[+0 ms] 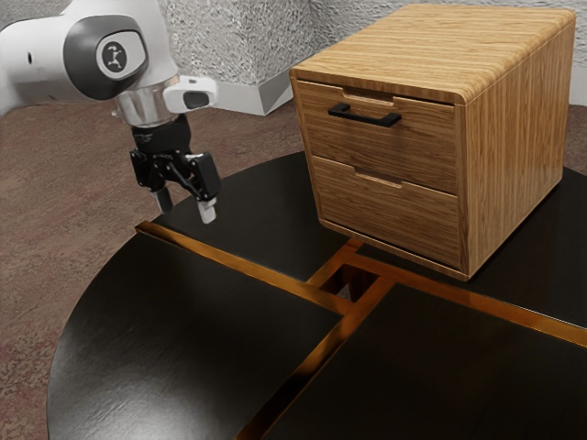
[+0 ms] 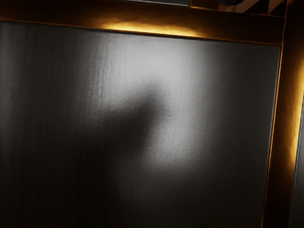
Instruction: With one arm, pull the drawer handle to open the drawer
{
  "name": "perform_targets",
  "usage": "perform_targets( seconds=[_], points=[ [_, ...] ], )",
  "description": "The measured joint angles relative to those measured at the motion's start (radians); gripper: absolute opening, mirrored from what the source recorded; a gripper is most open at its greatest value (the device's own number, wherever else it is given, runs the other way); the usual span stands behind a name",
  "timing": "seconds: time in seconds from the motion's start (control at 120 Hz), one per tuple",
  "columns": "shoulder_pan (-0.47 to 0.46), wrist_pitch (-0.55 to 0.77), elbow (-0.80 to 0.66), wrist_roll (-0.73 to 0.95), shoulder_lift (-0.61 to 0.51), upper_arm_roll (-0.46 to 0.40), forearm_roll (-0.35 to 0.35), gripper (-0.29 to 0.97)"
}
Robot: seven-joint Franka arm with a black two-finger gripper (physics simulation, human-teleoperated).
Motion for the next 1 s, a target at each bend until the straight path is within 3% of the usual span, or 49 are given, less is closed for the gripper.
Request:
perform_targets(
  seconds=[0.217, 0.267, 0.317, 0.417, 0.633, 0.858, 0.933, 1.0],
  points=[
    [-0.008, -0.006, 0.003, 0.025, 0.000, 0.015, -0.007, 0.68],
    [-0.015, -0.006, 0.032, 0.051, -0.044, 0.011, -0.007, 0.68],
    [-0.018, 0.009, 0.058, 0.132, -0.118, -0.024, -0.065, 0.68],
    [-0.051, 0.040, 0.074, 0.290, -0.141, -0.085, -0.146, 0.68],
    [-0.174, 0.067, 0.085, 0.564, -0.149, -0.164, -0.025, 0.68],
    [-0.292, 0.110, 0.070, 0.844, -0.145, -0.165, -0.017, 0.68],
    [-0.282, 0.141, 0.081, 0.925, -0.104, -0.167, -0.018, 0.68],
    [-0.199, 0.162, 0.152, 0.988, -0.042, -0.159, -0.017, 0.68]
  ],
)
